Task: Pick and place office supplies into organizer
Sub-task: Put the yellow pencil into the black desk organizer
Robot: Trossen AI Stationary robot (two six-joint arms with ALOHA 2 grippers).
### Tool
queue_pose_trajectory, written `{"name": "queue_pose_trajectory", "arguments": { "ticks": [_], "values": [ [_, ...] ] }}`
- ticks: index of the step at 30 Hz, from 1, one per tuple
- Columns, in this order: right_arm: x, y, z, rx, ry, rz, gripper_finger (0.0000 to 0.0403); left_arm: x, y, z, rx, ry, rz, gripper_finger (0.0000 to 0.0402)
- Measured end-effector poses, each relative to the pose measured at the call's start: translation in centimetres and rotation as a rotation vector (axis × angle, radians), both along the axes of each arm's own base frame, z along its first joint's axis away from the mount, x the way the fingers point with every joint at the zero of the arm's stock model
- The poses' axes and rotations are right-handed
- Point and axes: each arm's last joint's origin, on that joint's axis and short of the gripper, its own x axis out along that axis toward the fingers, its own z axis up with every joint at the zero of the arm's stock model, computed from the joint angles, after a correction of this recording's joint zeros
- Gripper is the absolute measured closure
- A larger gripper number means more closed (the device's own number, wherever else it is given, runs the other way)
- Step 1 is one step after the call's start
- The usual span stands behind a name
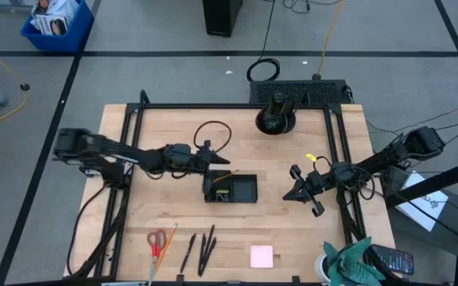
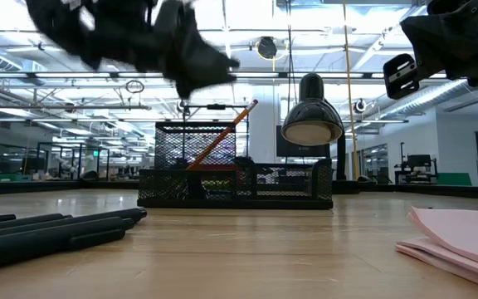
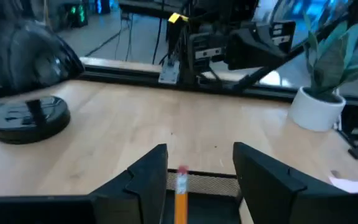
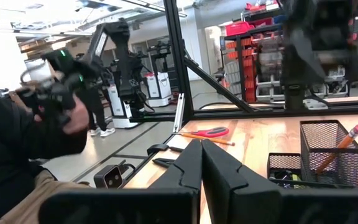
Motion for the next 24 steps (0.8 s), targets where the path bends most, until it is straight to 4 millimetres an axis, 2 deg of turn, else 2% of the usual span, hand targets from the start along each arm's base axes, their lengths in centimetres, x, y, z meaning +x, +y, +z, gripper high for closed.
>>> {"name": "queue_pose_trajectory", "arguments": {
  "ticks": [3, 7, 9, 11, 16, 24],
  "values": [
    [0.0, 0.0, 0.0, -0.001, 0.000, 0.001, 0.0403, -1.1, -2.3, 4.4, 0.068, 0.172, 0.084, 0.0213],
    [0.0, 0.0, 0.0, -0.001, 0.003, 0.001, 0.0403, -3.1, -6.6, 9.9, 0.102, 0.369, 0.200, 0.0219],
    [0.0, 0.0, 0.0, -0.002, 0.004, 0.001, 0.0403, -4.1, -8.7, 11.9, 0.071, 0.425, 0.247, 0.0227],
    [0.0, 0.0, -0.1, -0.002, 0.006, 0.001, 0.0403, -4.9, -10.5, 12.9, 0.034, 0.486, 0.285, 0.0238],
    [0.0, 0.0, -0.1, -0.005, 0.012, 0.004, 0.0403, -5.7, -14.2, 11.4, -0.148, 0.703, 0.378, 0.0257],
    [0.0, 0.0, -0.1, -0.009, 0.012, 0.004, 0.0403, -6.5, -18.4, 4.6, -0.394, 1.085, 0.666, 0.0257]
  ]
}}
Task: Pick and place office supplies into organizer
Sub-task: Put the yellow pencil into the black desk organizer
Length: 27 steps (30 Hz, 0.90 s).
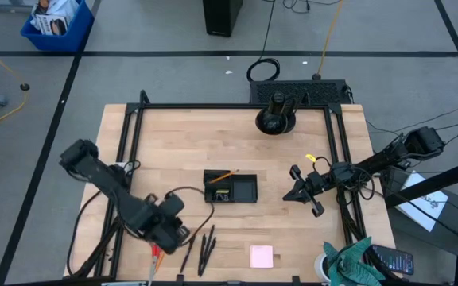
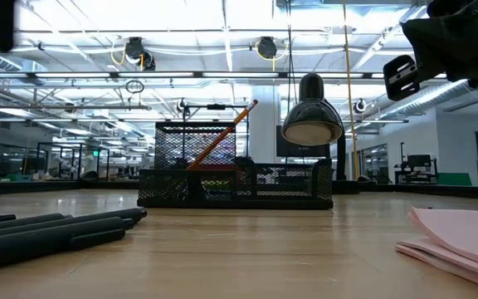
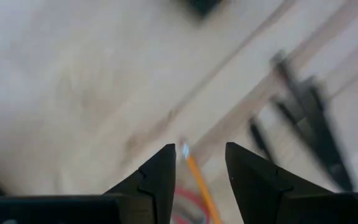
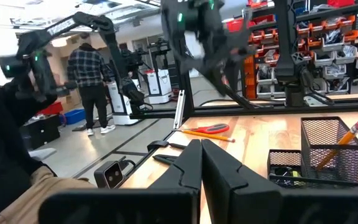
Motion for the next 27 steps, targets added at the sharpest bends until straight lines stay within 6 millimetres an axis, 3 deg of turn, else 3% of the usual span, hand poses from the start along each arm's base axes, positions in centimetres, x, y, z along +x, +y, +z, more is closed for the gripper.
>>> {"name": "queue_pose_trajectory", "arguments": {
  "ticks": [5, 15, 27],
  "values": [
    [0.0, 0.0, 0.0, -0.001, 0.003, 0.000, 0.0403, 0.6, -1.4, -3.5, -0.012, 0.132, 0.002, 0.0257],
    [0.0, 0.0, 0.0, 0.003, 0.006, 0.001, 0.0403, 2.6, -2.5, -6.2, -0.056, 0.099, 0.014, 0.0256],
    [0.0, 0.0, -0.2, 0.001, 0.025, 0.001, 0.0403, 1.1, -1.7, -9.8, -0.099, 0.224, 0.109, 0.0256]
  ]
}}
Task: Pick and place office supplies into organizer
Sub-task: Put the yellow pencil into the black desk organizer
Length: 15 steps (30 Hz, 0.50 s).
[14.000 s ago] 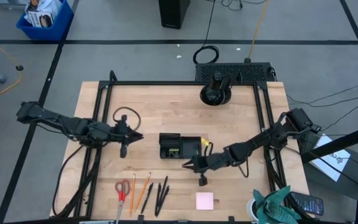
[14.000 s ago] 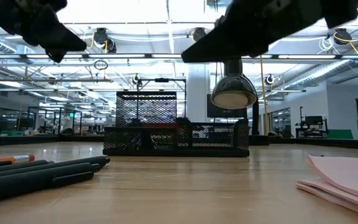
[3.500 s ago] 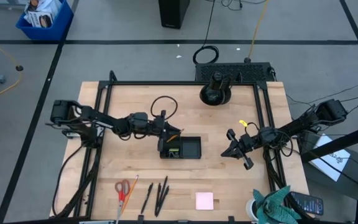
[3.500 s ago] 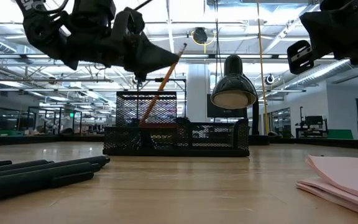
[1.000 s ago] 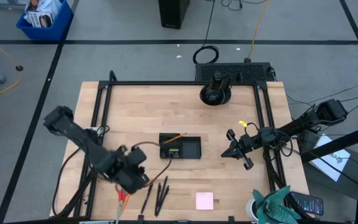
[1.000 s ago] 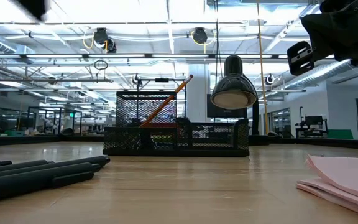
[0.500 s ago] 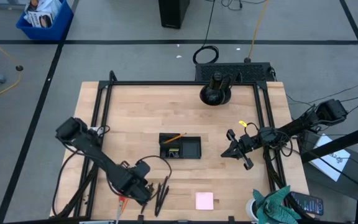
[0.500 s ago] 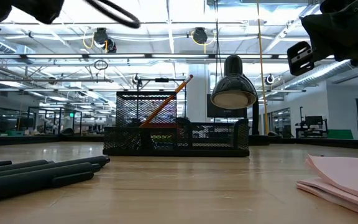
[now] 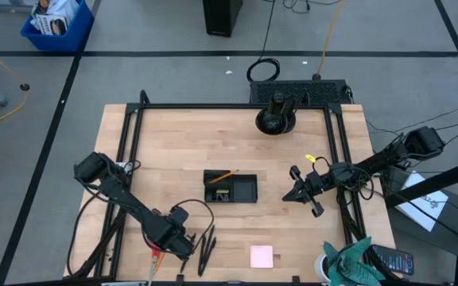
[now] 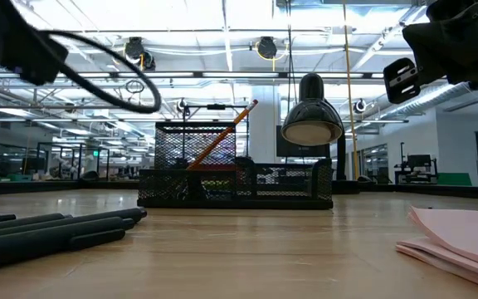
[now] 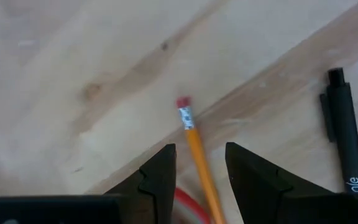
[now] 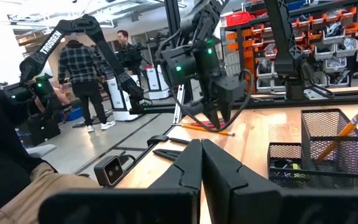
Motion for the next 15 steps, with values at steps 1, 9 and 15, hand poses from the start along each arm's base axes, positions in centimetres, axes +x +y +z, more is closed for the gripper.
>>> {"name": "queue_pose_trajectory", "arguments": {
  "ticks": [1, 9, 15],
  "values": [
    [0.0, 0.0, 0.0, 0.000, 0.000, 0.000, 0.0403, -0.1, 0.0, -0.3, -0.009, -0.002, 0.000, 0.0256],
    [0.0, 0.0, 0.0, 0.000, 0.000, 0.000, 0.0403, -0.8, 0.4, -2.5, -0.074, -0.020, 0.008, 0.0256],
    [0.0, 0.0, 0.0, 0.000, 0.000, -0.001, 0.0403, -1.1, 0.6, -3.5, -0.095, -0.035, 0.006, 0.0256]
  ]
}}
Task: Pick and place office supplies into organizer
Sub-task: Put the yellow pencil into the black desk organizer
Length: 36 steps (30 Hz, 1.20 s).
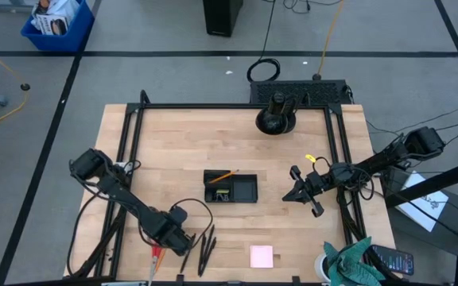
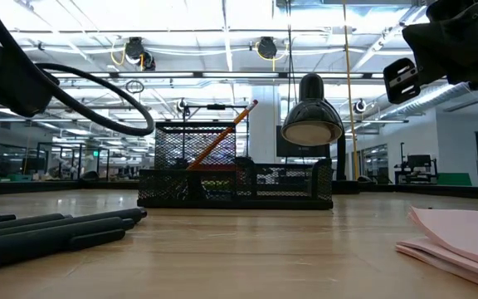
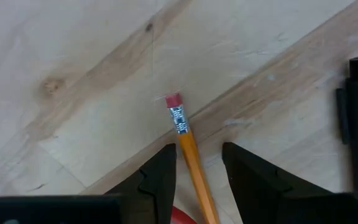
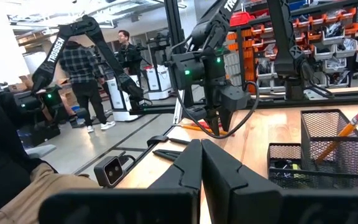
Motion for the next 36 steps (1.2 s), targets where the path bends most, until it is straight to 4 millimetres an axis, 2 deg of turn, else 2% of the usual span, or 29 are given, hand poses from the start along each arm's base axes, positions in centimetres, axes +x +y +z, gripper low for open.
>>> {"name": "queue_pose_trajectory", "arguments": {
  "ticks": [9, 19, 21, 27, 32, 36],
  "values": [
    [0.0, 0.0, -0.1, -0.002, 0.007, -0.002, 0.0403, 0.2, 0.2, -0.4, -0.030, -0.020, -0.068, 0.0266],
    [0.0, 0.0, -0.1, -0.002, 0.008, -0.002, 0.0403, 1.0, 0.5, -0.3, -0.065, -0.054, -0.104, 0.0380],
    [0.0, 0.0, -0.1, -0.002, 0.007, -0.002, 0.0403, 1.2, 0.3, -0.3, -0.063, -0.085, -0.119, 0.0392],
    [0.0, 0.0, -0.1, -0.002, 0.007, -0.002, 0.0403, 1.6, 0.1, -0.1, -0.046, -0.127, -0.160, 0.0374],
    [0.0, 0.0, -0.1, -0.002, 0.007, -0.002, 0.0403, 2.7, -0.1, 0.9, 0.019, -0.213, -0.217, 0.0392],
    [0.0, 0.0, 0.1, 0.002, -0.007, -0.002, 0.0403, 3.3, 0.8, 2.0, 0.111, -0.280, -0.222, 0.0390]
  ]
}}
